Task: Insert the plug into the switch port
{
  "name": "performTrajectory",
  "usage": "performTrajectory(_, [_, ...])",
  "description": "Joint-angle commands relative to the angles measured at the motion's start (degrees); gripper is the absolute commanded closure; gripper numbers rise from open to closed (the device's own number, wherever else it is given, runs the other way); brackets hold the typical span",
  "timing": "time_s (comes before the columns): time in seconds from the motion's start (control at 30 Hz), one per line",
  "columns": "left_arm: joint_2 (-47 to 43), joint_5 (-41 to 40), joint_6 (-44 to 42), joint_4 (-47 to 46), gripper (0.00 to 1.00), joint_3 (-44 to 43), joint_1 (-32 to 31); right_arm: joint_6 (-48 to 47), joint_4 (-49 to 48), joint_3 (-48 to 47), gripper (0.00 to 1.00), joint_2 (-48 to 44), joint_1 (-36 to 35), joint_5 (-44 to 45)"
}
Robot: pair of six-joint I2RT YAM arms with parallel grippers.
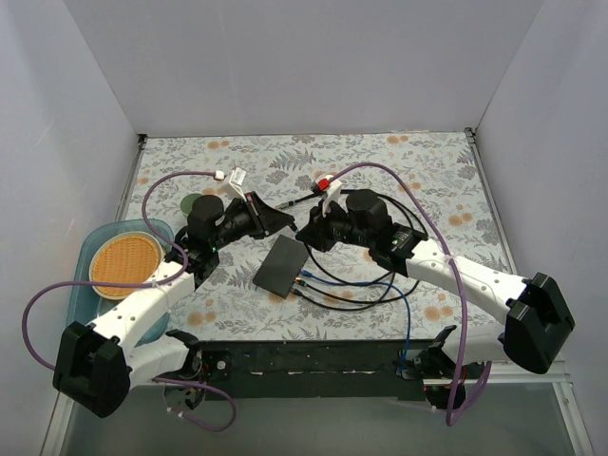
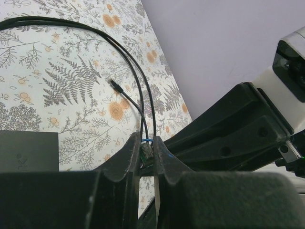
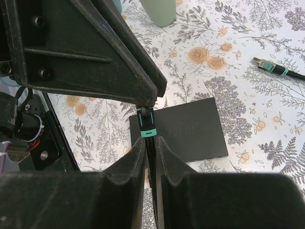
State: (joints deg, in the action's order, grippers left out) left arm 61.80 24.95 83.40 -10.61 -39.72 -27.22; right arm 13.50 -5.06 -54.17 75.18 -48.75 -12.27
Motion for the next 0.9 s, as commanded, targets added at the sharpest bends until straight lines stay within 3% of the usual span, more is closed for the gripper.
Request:
performTrajectory(0.0, [0.5,2.7,0.3,-2.0,1.0,0.7,-0.3,1.5,-5.6,-1.0,0.9,-0.4,-0.1,0.6])
performTrajectory(0.03, [0.7,2.9,0.2,-2.0,1.0,0.7,-0.3,1.8,-5.7,-0.9,0.98,-0.3,-0.1,1.2])
performTrajectory(0.1, [0.9,3.1,0.0,-2.0,0.98,0.8,-0.3,2.0,-5.1,-0.6,0.99,-0.5,0.0,2.2])
performTrajectory(0.13, [0.8,3.0,-0.2,-1.9,0.85,0.8,-0.3,2.0,-4.3,-0.6,0.99,-0.6,-0.1,3.8])
performTrajectory(0.17, [0.7,2.7,-0.4,-1.6,0.42,0.9,-0.3,1.7,-3.9,-0.3,0.99,-0.7,-0.1,4.5])
performTrajectory(0.2, [0.5,1.9,-0.8,-1.1,0.23,0.7,-0.3,0.8,-3.4,-0.3,0.99,-0.8,-0.1,5.1])
performTrajectory(0.23, [0.3,0.6,-1.1,0.9,0.11,0.1,-0.3,0.2,-1.9,-0.2,0.99,-1.1,-0.1,6.4])
performTrajectory(0.27, [-0.1,-2.0,-1.6,2.2,0.05,-0.4,-0.3,-0.3,-1.0,-0.2,0.99,-1.2,-0.1,7.2])
performTrajectory(0.3, [-0.2,-3.8,-2.8,3.6,0.02,-1.1,-0.3,-1.6,0.0,-0.1,0.99,-1.3,-0.1,7.9])
performTrajectory(0.53, [-0.2,-15.6,-7.6,14.2,0.02,-5.4,0.0,-7.9,8.6,0.9,0.99,-1.4,-0.1,16.9])
performTrajectory(0.87, [10.7,-9.4,-9.8,16.0,0.02,-5.5,4.5,-13.3,17.3,3.3,0.99,1.6,-0.1,23.4])
